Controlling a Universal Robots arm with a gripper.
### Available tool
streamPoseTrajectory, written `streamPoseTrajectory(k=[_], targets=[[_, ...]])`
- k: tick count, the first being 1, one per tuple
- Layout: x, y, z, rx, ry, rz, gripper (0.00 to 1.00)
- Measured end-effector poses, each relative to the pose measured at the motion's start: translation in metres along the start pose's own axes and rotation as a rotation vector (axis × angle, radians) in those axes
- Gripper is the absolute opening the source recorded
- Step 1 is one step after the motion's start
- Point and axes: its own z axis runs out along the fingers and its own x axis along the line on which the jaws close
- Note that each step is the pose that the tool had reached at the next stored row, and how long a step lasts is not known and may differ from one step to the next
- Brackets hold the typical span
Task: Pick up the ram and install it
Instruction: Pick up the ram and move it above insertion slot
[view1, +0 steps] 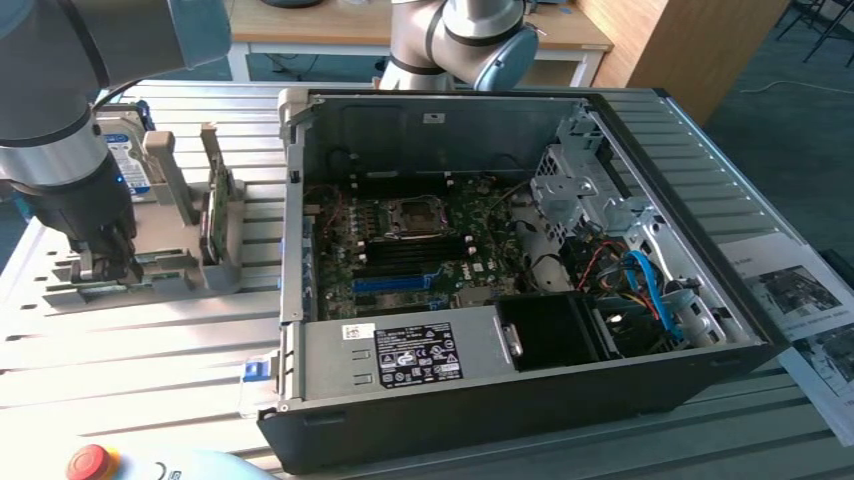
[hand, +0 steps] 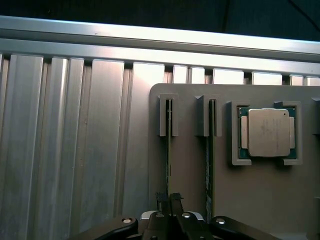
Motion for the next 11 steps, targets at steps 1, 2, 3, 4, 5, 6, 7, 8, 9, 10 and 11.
streamPoseTrajectory(k=[1,2,3,4,5,6,7,8,9,10,11], targets=[[0.0,0.0,0.0,0.0,0.0,0.0,0.11],[0.0,0.0,0.0,0.0,0.0,0.0,0.11],[0.0,0.0,0.0,0.0001,0.0,0.0,0.11],[0.0,0.0,0.0,0.0,0.0,0.0,0.11],[0.0,0.0,0.0,0.0,-0.0001,0.0,0.11],[0.0,0.0,0.0,0.0,0.0,0.0,0.11],[0.0,0.0,0.0,0.0,0.0,0.0,0.11],[0.0,0.0,0.0,0.0,0.0,0.0,0.11],[0.0,0.0,0.0,0.0001,0.0,0.0,0.11],[0.0,0.0,0.0,0.0,0.0,0.0,0.11],[0.0,0.0,0.0,0.0,0.0,0.0,0.11]])
